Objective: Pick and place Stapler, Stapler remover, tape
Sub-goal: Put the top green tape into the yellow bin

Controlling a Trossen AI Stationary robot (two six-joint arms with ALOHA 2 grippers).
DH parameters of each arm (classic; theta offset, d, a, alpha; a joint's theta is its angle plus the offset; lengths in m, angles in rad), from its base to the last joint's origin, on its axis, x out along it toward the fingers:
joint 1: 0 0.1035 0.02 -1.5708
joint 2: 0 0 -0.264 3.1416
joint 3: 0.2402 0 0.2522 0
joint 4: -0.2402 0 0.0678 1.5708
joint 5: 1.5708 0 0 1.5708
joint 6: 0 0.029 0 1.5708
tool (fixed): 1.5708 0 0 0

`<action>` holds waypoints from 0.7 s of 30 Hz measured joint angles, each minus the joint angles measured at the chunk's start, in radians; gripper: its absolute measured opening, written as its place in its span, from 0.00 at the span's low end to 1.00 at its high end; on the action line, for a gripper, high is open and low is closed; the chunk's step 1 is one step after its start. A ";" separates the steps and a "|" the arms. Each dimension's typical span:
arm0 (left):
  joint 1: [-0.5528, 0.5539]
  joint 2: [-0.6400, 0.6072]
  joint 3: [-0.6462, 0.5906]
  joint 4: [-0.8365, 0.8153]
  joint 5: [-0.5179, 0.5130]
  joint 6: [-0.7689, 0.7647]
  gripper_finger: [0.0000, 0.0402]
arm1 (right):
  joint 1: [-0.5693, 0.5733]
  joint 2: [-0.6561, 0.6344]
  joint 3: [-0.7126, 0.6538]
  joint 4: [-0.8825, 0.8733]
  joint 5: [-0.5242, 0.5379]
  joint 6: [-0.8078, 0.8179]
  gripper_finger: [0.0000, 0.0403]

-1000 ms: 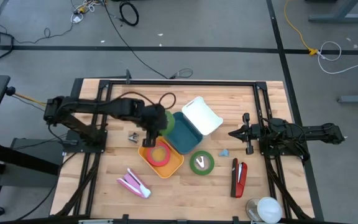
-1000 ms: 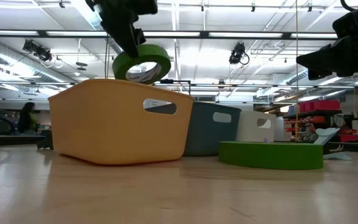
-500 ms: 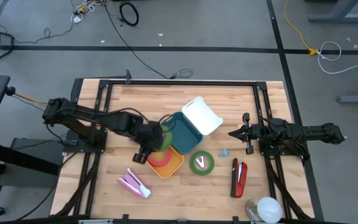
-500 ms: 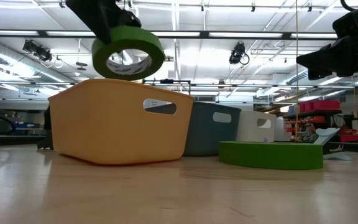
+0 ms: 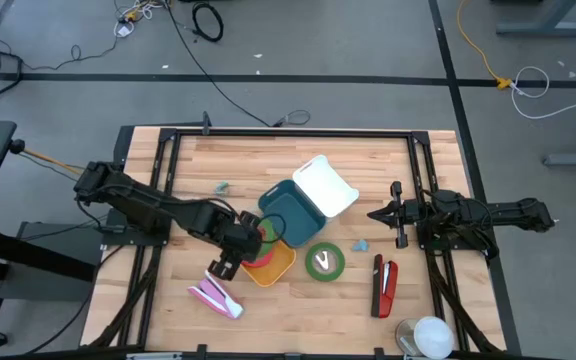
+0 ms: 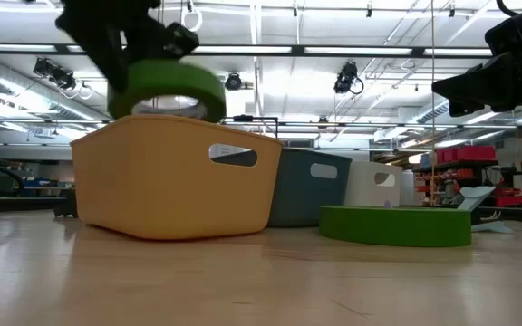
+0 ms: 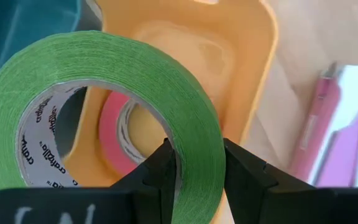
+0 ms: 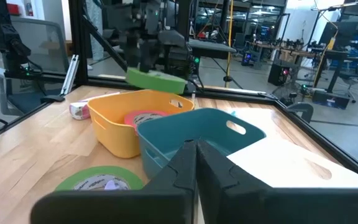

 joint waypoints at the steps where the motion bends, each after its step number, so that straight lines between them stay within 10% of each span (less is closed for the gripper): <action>1: -0.003 0.007 -0.011 0.016 -0.006 0.000 0.28 | 0.000 0.000 0.000 0.000 0.000 0.000 0.03; 21: -0.013 0.056 -0.100 0.055 -0.011 0.000 0.28 | 0.000 0.000 0.000 0.000 0.000 0.000 0.03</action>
